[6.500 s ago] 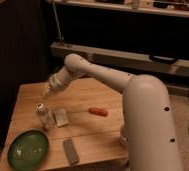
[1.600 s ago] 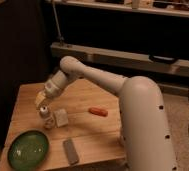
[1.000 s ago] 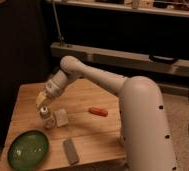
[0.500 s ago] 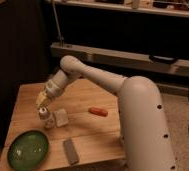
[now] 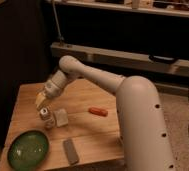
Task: Knock the bottle over
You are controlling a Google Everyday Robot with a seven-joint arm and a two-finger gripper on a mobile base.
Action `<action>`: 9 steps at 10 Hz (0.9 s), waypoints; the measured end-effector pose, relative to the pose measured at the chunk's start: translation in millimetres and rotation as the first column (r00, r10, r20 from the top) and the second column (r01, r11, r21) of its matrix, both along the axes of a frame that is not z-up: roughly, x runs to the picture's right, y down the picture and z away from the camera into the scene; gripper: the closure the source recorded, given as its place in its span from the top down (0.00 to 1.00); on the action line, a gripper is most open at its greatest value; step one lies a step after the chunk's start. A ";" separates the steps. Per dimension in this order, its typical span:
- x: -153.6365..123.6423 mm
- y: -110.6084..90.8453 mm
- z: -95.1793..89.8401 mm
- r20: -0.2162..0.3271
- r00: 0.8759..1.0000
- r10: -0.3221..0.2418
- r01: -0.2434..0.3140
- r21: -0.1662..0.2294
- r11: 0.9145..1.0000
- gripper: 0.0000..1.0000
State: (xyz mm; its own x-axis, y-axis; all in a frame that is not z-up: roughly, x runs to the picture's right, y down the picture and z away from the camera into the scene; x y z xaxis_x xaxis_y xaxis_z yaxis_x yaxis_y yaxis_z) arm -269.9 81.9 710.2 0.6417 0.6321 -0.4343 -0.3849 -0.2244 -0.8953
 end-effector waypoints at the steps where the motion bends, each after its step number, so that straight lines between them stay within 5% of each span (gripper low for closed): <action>1: 0.4 -0.7 -0.2 0.000 1.000 -0.001 0.001 -0.002 1.000 0.00; 9: -2.0 2.9 -1.0 0.011 1.000 -0.023 0.023 -0.024 0.999 0.00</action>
